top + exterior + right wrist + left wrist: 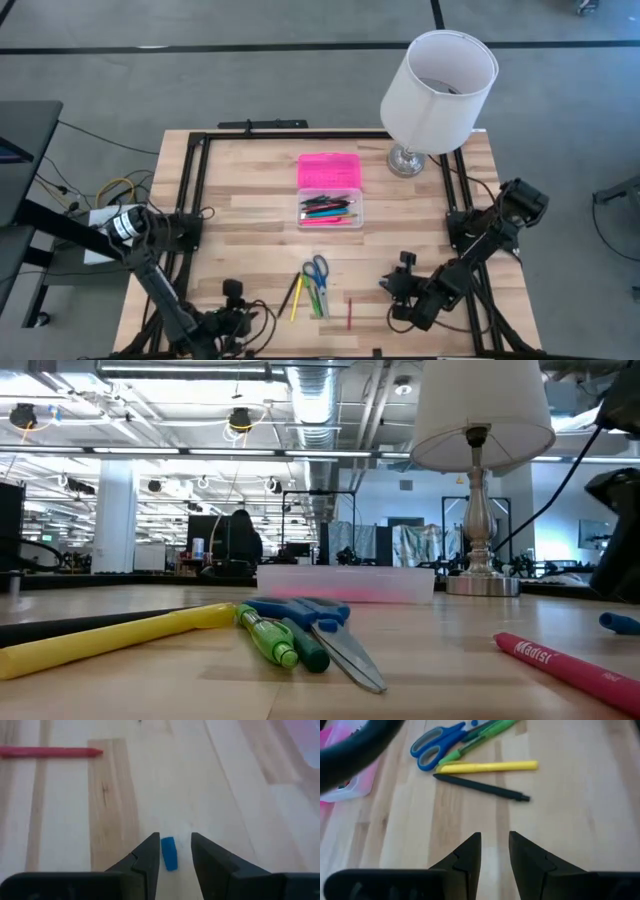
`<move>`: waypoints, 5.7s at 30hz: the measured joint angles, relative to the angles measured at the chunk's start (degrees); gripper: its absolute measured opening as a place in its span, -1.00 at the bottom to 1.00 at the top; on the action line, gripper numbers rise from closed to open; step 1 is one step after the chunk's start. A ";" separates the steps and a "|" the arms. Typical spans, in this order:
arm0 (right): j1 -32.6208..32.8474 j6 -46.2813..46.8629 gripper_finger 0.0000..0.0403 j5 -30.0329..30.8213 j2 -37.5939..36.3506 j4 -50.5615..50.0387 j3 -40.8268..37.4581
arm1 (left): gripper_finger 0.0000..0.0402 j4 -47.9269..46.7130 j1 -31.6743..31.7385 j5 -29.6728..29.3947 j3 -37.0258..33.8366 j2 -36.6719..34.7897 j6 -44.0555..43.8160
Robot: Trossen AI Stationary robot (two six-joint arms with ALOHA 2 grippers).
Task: Pick & place school supplies into a supply box
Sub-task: Put the blue eraser into the supply box, then put the black pen into the supply box
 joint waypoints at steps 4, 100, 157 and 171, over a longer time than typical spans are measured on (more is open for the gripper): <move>-2.74 -1.78 -0.47 -5.97 0.57 2.29 -1.27 | -0.53 1.41 -1.76 -0.96 0.00 0.00 -2.57; -30.64 -45.31 -0.47 -12.71 -14.31 -9.42 15.25 | -0.53 6.03 22.36 9.29 -5.77 0.09 3.49; -7.38 -33.36 -0.47 14.47 -11.02 4.60 4.51 | -0.66 18.69 33.99 35.33 -1.52 0.04 59.12; -7.38 -33.34 -0.47 14.43 -11.02 4.58 4.53 | -0.66 21.38 36.20 37.05 -5.09 0.02 57.75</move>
